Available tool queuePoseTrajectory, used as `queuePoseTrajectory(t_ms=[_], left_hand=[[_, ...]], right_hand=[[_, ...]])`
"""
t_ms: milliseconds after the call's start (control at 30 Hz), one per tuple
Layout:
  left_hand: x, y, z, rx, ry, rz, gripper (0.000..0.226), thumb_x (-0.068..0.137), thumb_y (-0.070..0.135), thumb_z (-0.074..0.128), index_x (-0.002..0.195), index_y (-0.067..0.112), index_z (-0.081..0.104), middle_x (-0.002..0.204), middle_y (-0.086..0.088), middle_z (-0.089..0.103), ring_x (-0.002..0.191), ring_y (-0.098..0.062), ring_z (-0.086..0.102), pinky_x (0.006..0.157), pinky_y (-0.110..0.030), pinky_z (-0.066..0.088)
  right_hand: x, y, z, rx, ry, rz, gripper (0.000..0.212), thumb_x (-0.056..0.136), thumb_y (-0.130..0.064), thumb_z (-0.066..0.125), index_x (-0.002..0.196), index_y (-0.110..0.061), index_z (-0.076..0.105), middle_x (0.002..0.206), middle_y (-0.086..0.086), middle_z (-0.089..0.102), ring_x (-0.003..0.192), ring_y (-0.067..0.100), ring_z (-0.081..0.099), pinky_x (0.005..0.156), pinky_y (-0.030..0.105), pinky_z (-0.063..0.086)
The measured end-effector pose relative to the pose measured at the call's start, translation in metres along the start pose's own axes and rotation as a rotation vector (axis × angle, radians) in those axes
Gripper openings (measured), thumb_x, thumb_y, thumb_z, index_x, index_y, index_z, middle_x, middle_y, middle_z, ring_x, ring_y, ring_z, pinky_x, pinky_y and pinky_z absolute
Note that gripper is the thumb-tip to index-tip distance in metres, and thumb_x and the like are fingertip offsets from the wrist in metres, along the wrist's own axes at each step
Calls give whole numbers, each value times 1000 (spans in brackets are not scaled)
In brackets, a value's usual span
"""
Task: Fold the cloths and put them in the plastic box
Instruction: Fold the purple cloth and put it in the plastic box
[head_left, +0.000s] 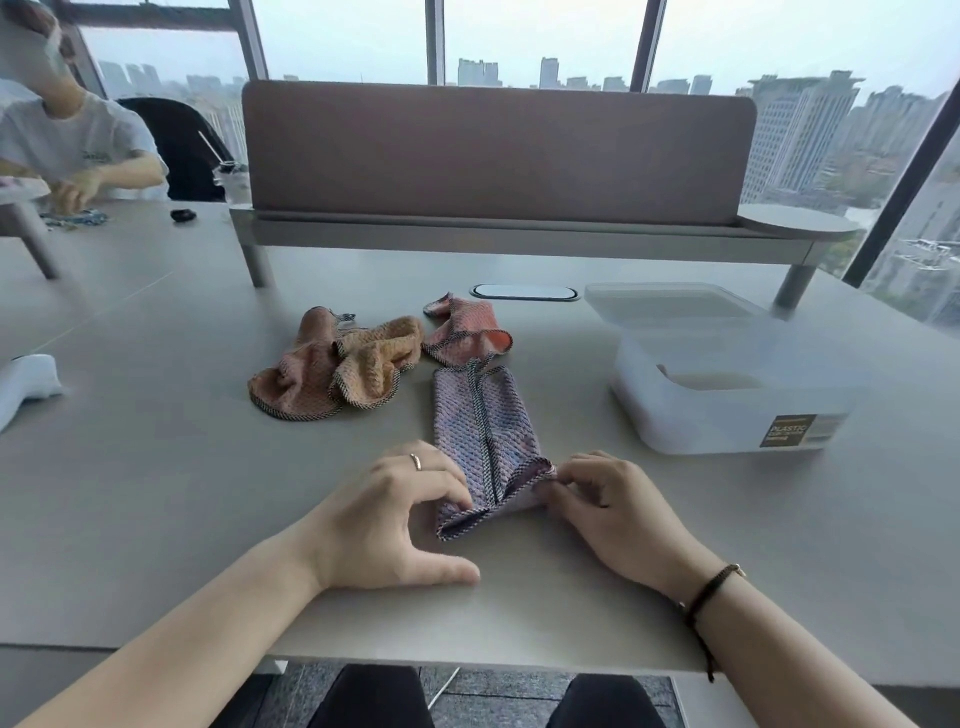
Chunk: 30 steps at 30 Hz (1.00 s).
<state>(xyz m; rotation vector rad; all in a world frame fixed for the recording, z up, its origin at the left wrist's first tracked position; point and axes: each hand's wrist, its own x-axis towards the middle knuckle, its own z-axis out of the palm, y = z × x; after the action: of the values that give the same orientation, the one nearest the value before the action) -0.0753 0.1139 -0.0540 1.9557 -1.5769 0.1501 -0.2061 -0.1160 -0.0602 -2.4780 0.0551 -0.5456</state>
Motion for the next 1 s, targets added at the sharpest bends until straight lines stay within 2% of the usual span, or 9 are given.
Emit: queuePoseTrajectory(t_ms=[100, 167, 267, 333, 433, 567, 667, 833, 1000], left_hand=[[2, -2, 1, 14, 94, 32, 24, 78, 35, 82, 93, 18, 74, 97, 11, 70, 97, -5, 63, 84, -32, 53], [2, -1, 1, -36, 128, -12, 14, 82, 28, 77, 93, 20, 74, 89, 13, 70, 87, -3, 63, 77, -29, 53], [1, -1, 1, -205, 149, -184, 26, 85, 44, 70, 93, 20, 75, 72, 3, 69, 59, 1, 52, 55, -22, 43], [2, -4, 1, -252, 137, -257, 32, 88, 50, 65, 88, 19, 74, 62, -8, 62, 53, -5, 41, 47, -31, 35], [5, -3, 1, -275, 125, -308, 22, 92, 34, 67, 80, 16, 72, 57, 7, 53, 54, -2, 40, 50, -29, 36], [9, -2, 5, -238, 163, -392, 5, 87, 22, 75, 88, 18, 77, 49, 18, 52, 49, 4, 42, 51, -12, 33], [9, -3, 8, -177, 177, -412, 7, 85, 27, 77, 89, 21, 77, 55, 9, 62, 52, 3, 47, 53, -16, 41], [9, -3, 9, -100, 191, -367, 6, 83, 22, 77, 79, 22, 73, 48, 13, 50, 44, 0, 41, 49, -11, 34], [8, -4, 9, -10, 197, -297, 20, 81, 27, 79, 98, 25, 68, 57, 13, 48, 53, -1, 46, 56, -11, 36]], right_hand=[[1, -1, -1, 127, 3, 99, 29, 88, -35, 66, 68, -14, 64, 62, 9, 55, 53, 6, 40, 52, 20, 31], [2, -3, -1, 203, -22, 155, 22, 88, -30, 68, 70, -18, 66, 58, 12, 53, 50, 5, 35, 49, 25, 30], [4, -3, 1, 267, -16, 202, 15, 84, -23, 69, 70, -23, 66, 53, -5, 48, 50, 4, 35, 49, 23, 31], [9, -3, 4, 282, 3, 231, 10, 82, -30, 69, 74, -23, 69, 54, -8, 52, 51, 2, 38, 52, 22, 33], [17, -2, 10, 226, 11, 264, 16, 80, -42, 69, 79, -26, 71, 63, 1, 65, 52, 3, 45, 55, 27, 40], [23, -7, 13, 65, 36, 288, 12, 78, -40, 74, 75, -30, 67, 56, -11, 60, 51, 2, 48, 54, 26, 40], [20, -9, 13, 32, 64, 282, 13, 77, -37, 75, 76, -31, 63, 56, -13, 60, 52, 3, 50, 55, 23, 39], [17, -13, 12, -139, 62, 246, 13, 81, -40, 70, 87, -32, 62, 62, -14, 59, 65, 7, 57, 63, 28, 45], [14, -14, 12, -140, 89, 233, 25, 81, -42, 69, 98, -34, 52, 63, -11, 60, 65, 9, 57, 64, 33, 48]])
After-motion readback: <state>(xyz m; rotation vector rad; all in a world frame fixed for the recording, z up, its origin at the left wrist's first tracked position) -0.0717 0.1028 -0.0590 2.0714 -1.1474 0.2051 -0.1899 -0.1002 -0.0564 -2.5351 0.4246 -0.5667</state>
